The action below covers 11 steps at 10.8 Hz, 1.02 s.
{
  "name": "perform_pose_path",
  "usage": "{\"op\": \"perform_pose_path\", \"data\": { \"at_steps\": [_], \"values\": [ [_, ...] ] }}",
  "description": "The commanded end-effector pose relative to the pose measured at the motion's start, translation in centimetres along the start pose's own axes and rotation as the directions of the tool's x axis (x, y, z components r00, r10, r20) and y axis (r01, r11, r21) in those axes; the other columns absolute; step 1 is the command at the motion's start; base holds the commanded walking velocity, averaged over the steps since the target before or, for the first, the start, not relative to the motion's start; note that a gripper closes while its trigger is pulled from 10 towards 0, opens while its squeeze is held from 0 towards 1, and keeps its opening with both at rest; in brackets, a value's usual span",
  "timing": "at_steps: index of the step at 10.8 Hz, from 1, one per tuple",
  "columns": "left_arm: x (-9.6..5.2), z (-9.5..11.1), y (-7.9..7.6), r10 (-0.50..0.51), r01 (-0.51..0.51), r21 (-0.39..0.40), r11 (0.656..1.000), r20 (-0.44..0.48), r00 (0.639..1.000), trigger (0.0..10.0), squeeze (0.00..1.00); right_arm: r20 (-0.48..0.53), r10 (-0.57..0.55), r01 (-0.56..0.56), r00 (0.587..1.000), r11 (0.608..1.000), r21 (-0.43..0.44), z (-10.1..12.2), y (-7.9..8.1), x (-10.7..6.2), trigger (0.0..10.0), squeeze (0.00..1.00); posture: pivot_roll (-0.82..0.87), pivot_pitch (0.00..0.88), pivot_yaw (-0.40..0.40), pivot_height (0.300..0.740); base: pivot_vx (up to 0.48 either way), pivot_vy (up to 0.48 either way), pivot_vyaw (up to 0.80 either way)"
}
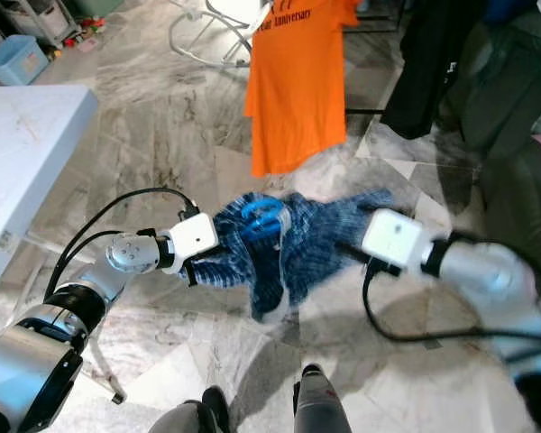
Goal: Hang hanger
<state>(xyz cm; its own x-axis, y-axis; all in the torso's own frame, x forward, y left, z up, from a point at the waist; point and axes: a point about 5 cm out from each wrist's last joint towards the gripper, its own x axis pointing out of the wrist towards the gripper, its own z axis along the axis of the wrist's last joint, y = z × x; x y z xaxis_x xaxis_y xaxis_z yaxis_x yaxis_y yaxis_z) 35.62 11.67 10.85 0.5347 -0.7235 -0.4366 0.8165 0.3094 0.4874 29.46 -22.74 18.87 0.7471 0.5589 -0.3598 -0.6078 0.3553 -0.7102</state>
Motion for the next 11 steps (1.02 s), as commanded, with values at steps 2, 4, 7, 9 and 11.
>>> {"op": "perform_pose_path", "data": {
  "at_steps": [2,4,7,9,11],
  "values": [
    [-0.1,0.2,-0.8,-0.095,0.093,0.072,0.993,0.026,0.995,0.0,0.00,0.007,0.056,-0.056,0.998,0.998,-0.026,-0.1,-0.2,0.6,10.0,1.00,-0.42,0.229,0.135,0.740,0.000,0.000,0.00],
    [0.1,1.1,-1.6,-0.177,0.164,0.140,0.976,0.086,0.980,0.0,0.00,0.021,0.114,-0.113,0.993,0.993,-0.037,-0.1,-0.8,1.5,10.0,1.00,-0.42,0.231,0.129,0.740,0.000,0.000,0.00],
    [0.4,2.2,-1.8,-0.220,0.191,0.203,0.960,0.132,0.967,0.0,0.00,0.025,0.265,-0.265,0.964,0.964,0.010,-0.8,0.0,2.5,8.2,1.00,-0.41,0.237,0.126,0.740,0.000,0.000,0.00],
    [0.3,2.5,-1.8,-0.245,0.208,0.230,0.951,0.146,0.959,0.0,0.00,-0.009,0.397,-0.397,0.918,0.918,0.018,-1.5,1.0,2.5,0.0,0.00,-0.40,0.242,0.130,0.740,0.000,0.000,0.00],
    [0.3,2.6,-1.9,-0.261,0.219,0.260,0.940,0.138,0.956,0.0,0.00,-0.042,0.418,-0.419,0.907,0.908,0.005,-1.8,0.1,2.7,0.0,0.00,-0.40,0.242,0.130,0.740,0.000,0.000,0.00]
  ]
}}
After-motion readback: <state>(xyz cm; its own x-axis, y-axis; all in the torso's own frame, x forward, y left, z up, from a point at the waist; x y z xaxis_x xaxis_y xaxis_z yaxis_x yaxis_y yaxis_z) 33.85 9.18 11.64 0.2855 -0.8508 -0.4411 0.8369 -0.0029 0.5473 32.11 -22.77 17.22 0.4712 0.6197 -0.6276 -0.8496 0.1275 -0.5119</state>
